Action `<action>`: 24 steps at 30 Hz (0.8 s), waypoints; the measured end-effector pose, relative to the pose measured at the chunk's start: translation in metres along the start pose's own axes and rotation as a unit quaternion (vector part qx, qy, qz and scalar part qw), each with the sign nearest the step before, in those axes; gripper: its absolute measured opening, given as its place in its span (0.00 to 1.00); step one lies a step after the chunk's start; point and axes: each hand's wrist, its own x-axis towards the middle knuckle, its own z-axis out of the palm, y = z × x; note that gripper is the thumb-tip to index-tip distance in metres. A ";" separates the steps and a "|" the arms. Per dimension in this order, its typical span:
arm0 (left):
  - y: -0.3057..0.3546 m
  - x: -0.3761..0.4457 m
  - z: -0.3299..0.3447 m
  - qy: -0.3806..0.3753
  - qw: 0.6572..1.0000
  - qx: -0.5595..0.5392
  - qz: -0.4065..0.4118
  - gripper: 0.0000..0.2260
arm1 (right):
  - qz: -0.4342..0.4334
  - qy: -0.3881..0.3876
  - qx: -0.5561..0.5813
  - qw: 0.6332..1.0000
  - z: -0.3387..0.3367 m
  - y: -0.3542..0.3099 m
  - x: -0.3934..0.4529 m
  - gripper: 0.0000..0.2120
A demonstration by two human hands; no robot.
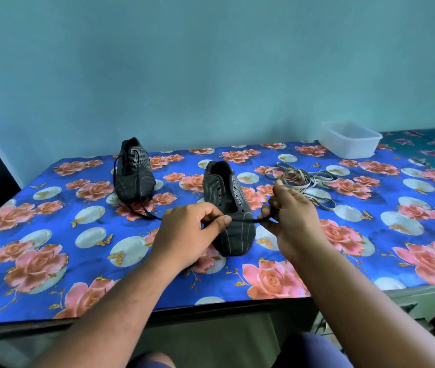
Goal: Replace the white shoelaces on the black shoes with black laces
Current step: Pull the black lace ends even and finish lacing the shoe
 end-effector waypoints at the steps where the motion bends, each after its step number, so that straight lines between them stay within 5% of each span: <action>1: -0.005 0.004 0.001 0.011 0.999 0.028 0.013 0.10 | -0.024 0.000 -0.083 0.996 -0.003 0.002 0.005 0.13; 7: -0.008 0.028 0.006 0.029 0.996 0.077 0.024 0.12 | -0.125 -0.105 -0.454 0.876 -0.008 0.003 0.025 0.12; 14: 0.009 0.046 0.015 -0.029 0.986 0.160 -0.023 0.07 | -0.167 -0.189 -0.524 0.814 -0.013 -0.008 0.033 0.05; 24: 0.020 0.064 0.022 -0.112 0.970 0.191 -0.099 0.09 | -0.263 -0.117 -0.697 0.657 -0.007 -0.013 0.025 0.04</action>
